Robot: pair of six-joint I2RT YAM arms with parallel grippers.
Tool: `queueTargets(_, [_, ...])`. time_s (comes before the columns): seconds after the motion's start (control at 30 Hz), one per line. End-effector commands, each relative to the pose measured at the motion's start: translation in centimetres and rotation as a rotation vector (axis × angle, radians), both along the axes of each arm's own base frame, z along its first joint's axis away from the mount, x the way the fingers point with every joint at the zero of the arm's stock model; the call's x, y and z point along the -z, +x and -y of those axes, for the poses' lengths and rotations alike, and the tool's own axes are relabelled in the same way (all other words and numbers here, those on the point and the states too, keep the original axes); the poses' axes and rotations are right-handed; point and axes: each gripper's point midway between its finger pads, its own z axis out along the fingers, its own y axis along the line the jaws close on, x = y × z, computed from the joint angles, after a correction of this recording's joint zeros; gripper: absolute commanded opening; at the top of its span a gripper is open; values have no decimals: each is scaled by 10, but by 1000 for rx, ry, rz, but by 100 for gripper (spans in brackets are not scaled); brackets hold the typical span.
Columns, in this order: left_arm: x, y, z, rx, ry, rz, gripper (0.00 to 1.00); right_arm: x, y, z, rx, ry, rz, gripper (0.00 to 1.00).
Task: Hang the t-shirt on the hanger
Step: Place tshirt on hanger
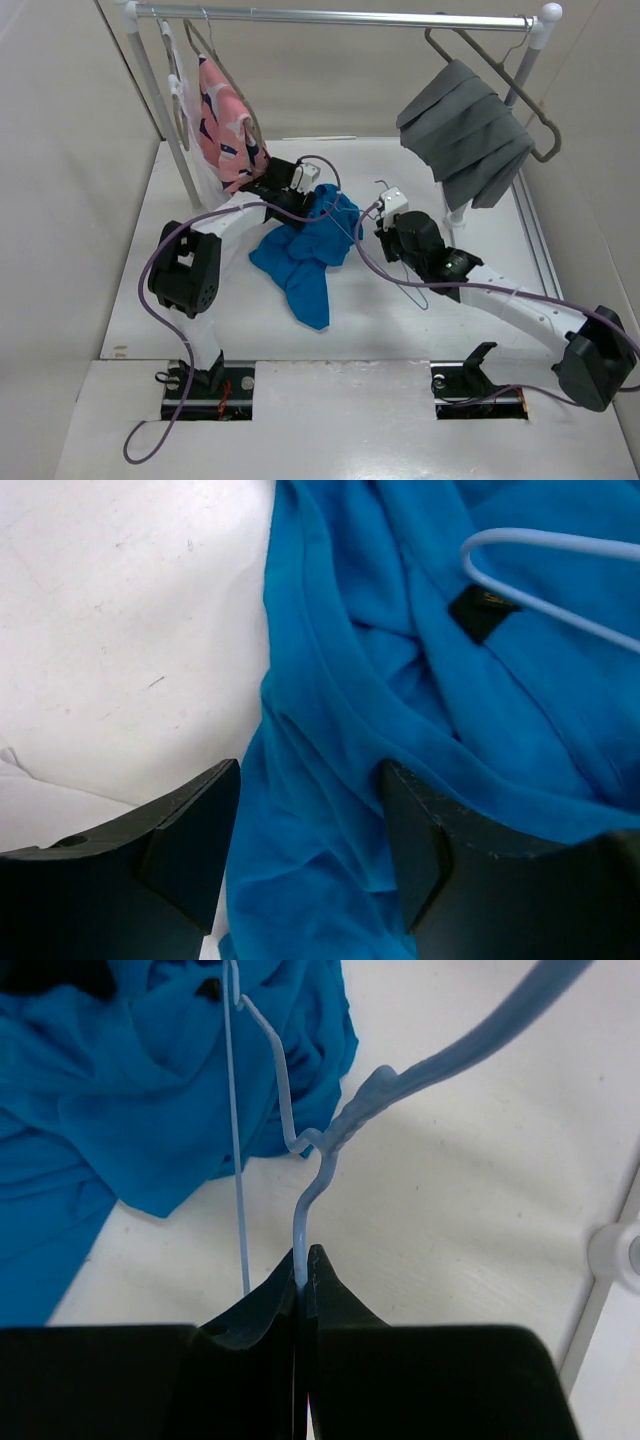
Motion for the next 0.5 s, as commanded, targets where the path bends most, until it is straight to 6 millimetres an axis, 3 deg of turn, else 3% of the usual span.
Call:
queueTargets(0.0, [-46, 22, 25, 45, -113, 106, 56, -39, 8, -10, -18, 103, 114, 0])
queueTargets(0.07, [-43, 30, 33, 24, -144, 86, 56, -39, 10, -7, -13, 94, 118, 0])
queueTargets(0.1, [-56, 42, 37, 16, -173, 104, 56, -44, 10, -11, -39, 98, 125, 0])
queueTargets(0.23, [-54, 54, 53, 16, -223, 61, 56, -28, 6, -25, -116, 88, 77, 0])
queueTargets(0.33, [-12, 38, 44, -20, -162, -73, 56, -3, -7, -21, -118, 88, 11, 0])
queueTargets(0.37, [-7, 34, 42, -22, -155, -87, 56, -4, -8, -19, -118, 88, 11, 0])
queueTargets(0.43, [27, 6, 30, -16, -80, -175, 50, -1, -10, -12, -94, 70, 7, 0])
queueTargets(0.47, [32, -1, 24, -11, -59, -186, 47, 5, -13, -9, -94, 52, -16, 0])
